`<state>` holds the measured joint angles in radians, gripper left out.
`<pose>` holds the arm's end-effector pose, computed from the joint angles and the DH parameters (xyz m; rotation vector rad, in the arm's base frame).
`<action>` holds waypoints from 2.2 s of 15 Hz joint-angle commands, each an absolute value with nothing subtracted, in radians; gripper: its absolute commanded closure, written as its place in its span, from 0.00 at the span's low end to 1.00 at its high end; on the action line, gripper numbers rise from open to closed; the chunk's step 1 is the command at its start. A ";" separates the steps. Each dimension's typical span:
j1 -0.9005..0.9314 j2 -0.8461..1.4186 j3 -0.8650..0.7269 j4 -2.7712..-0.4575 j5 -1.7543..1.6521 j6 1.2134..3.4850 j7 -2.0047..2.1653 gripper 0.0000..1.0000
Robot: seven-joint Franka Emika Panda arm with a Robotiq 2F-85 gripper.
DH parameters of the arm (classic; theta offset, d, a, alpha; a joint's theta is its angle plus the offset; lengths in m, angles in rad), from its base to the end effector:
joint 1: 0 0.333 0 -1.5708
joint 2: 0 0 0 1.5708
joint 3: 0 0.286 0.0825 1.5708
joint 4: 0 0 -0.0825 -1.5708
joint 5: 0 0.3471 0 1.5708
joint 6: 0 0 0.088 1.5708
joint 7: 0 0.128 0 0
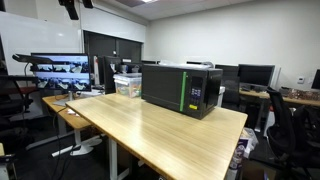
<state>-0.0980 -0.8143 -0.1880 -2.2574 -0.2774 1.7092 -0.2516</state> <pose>0.2794 -0.1363 0.6097 2.9262 0.0132 0.3145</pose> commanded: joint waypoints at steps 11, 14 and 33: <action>-0.049 -0.722 -0.021 -2.026 -0.505 1.539 -0.233 0.00; -0.049 -0.721 -0.021 -2.026 -0.506 1.539 -0.233 0.00; -0.049 -0.721 -0.021 -2.026 -0.507 1.539 -0.233 0.00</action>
<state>-0.0754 -0.7242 -0.0082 -2.0322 -0.4945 1.5493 -0.2443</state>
